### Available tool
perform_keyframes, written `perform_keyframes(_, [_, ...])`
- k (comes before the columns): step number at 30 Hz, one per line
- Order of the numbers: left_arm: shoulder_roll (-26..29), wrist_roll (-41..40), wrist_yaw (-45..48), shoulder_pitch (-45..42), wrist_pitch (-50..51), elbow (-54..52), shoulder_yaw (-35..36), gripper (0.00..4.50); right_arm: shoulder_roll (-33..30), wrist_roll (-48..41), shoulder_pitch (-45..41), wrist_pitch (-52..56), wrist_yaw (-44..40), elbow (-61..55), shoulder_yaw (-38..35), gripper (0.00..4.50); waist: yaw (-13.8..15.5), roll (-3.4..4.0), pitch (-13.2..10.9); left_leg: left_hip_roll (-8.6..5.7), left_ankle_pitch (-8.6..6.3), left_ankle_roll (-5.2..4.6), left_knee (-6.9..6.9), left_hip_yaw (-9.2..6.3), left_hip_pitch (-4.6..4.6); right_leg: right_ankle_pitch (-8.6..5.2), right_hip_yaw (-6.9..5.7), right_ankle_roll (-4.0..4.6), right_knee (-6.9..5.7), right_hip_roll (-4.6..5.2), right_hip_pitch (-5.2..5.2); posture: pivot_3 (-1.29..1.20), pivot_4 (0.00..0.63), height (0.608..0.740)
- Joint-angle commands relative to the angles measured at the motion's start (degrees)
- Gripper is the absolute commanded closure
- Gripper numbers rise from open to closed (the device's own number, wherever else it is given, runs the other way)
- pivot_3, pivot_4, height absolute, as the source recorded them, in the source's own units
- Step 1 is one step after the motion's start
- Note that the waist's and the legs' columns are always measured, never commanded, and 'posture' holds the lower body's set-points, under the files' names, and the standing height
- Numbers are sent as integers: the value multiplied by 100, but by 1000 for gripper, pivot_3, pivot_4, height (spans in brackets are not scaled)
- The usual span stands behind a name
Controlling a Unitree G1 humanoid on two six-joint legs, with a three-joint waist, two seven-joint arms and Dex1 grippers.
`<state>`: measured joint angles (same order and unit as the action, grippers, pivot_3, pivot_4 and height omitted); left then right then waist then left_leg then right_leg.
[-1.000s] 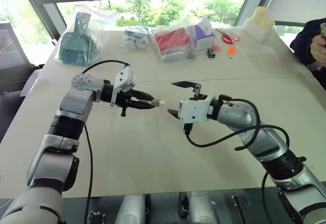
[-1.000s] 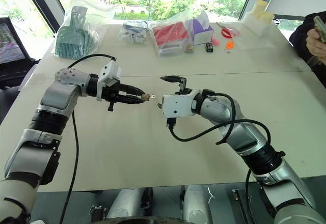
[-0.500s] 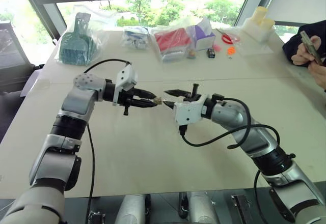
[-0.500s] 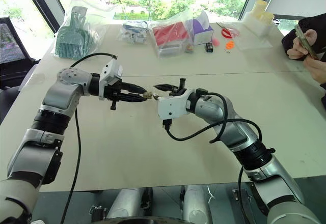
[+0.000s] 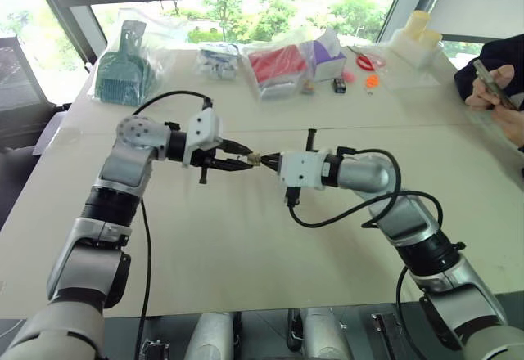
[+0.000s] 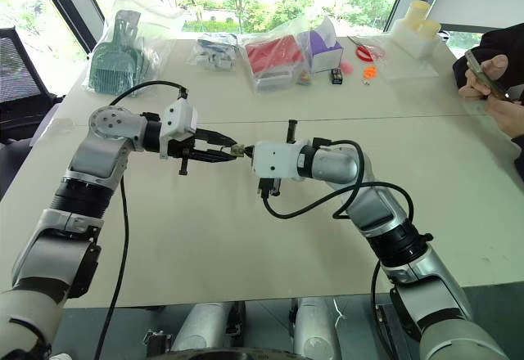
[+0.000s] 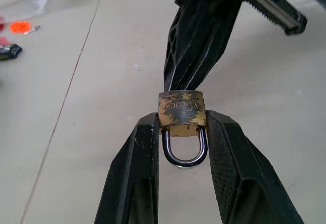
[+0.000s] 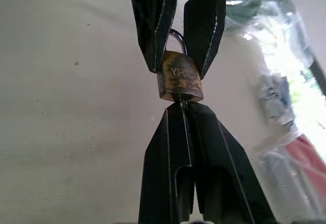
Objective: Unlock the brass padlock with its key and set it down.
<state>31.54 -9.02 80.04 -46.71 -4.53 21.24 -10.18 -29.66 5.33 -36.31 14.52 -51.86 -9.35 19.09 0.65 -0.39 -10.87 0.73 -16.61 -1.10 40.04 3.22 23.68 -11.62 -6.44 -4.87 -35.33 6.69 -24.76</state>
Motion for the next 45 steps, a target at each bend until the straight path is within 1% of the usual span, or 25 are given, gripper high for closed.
perform_keyframes(1, [-76, 117, -71, -76, -813, -107, -37, 3750, 54, -579, -292, 798, -454, -380, -126, 4411, 4, 0, 0, 0, 0, 0, 0, -1, 0, 0, 0, 0, 0, 0, 0, 0, 150, 740])
perform_keyframes(5, [-84, 150, -95, -118, -986, 32, -26, 3750, 71, -704, -376, 1097, -456, -562, -193, 4411, 1, 0, 0, 0, -1, -1, 0, -1, 0, 0, -1, 0, 0, 0, 0, 0, 150, 740])
perform_keyframes(7, [-66, -18, -19, -140, -547, 34, 27, 3750, -37, -257, -323, 322, -173, -504, -113, 4411, 2, 0, 0, -2, -1, -1, -1, 0, 0, 0, -1, 0, 0, 0, 0, 0, 150, 740])
perform_keyframes(9, [-47, -354, 106, -197, 248, -12, 133, 3750, -243, 422, -250, -970, 295, -259, 36, 4411, -2, 0, 0, -7, -1, -1, -1, 0, 0, 0, -1, -1, 0, 0, -1, 0, 150, 740])
perform_keyframes(12, [9, -611, 217, -305, 953, 13, 212, 3750, -538, 1123, -163, -2363, 834, 139, 169, 4411, -11, 0, 0, -8, 0, -1, -1, 0, 0, -2, 0, -3, 0, 0, -1, 0, 150, 740])
perform_keyframes(13, [44, -669, 274, -352, 1157, 50, 231, 3750, -711, 1430, -112, -2999, 1080, 278, 214, 4179, -5, 0, 0, -8, 0, 0, -1, 1, 0, -2, 0, -3, 0, 0, -1, 0, 150, 740])
perform_keyframes(15, [89, -750, 359, -405, 1442, 56, 261, 3750, -837, 1670, -27, -3643, 1385, 458, 191, 3638, -5, 0, 0, -10, 0, 0, -1, 2, 0, -3, 0, -5, 0, 0, -1, 0, 150, 740])
perform_keyframes(20, [102, -812, 433, -447, 1709, -25, 282, 3750, -742, 1785, -52, -4141, 1728, 677, 68, 997, -40, 0, 0, -8, 14, 24, -1, 7, -1, -3, 3, -4, -2, -1, -2, 0, 150, 740])
perform_keyframes(22, [77, -856, 441, -488, 1804, -47, 300, 3750, -704, 1826, -96, -4293, 1798, 758, 72, 81, -40, 0, 0, -8, 14, 23, -1, 7, -2, -3, 3, -4, -4, -1, -2, 0, 150, 740])
perform_keyframes(33, [55, -963, 552, -490, 2142, -259, 281, 3750, -446, 2166, -356, -4734, 2109, 1132, 136, 81, -30, 0, 0, -7, 7, 12, -1, 6, -2, -3, 5, -4, -3, -1, -1, 0, 150, 740])
perform_keyframes(34, [59, -958, 559, -481, 2156, -277, 278, 3750, -434, 2189, -381, -4766, 2127, 1171, 144, 309, -29, 0, 0, -7, 7, 12, -1, 6, -2, -2, 5, -4, -3, -1, -1, 0, 150, 740])
perform_keyframes(36, [62, -949, 564, -472, 2177, -298, 280, 3750, -416, 2208, -414, -4816, 2141, 1226, 153, 987, -31, 0, 0, -7, 7, 12, -1, 6, -2, -2, 5, -4, -3, -1, -1, 0, 150, 740])
perform_keyframes(37, [61, -947, 565, -468, 2187, -305, 284, 3750, -410, 2222, -427, -4854, 2150, 1247, 155, 1434, -34, 0, 0, -7, 7, 12, -1, 6, -3, -2, 5, -4, -3, -1, -1, 0, 150, 740])
perform_keyframes(42, [63, -952, 570, -451, 2220, -329, 293, 3750, -354, 2283, -481, -4950, 2176, 1345, 159, 4032, -39, 0, 0, -7, 8, 14, -1, 6, -3, -2, 5, -4, -4, -1, -1, 0, 150, 740])
perform_keyframes(43, [65, -958, 566, -443, 2233, -350, 293, 3750, -351, 2285, -483, -4962, 2176, 1349, 155, 4437, -38, 1, -1, -7, 8, 14, -1, 6, -3, -2, 5, -4, -4, -1, -1, 0, 150, 740])
perform_keyframes(45, [70, -967, 559, -428, 2255, -381, 290, 3750, -340, 2295, -492, -4995, 2175, 1349, 149, 4437, -34, 1, -1, -7, 8, 13, -1, 5, -3, -2, 6, -4, -5, -1, -1, 0, 150, 740])
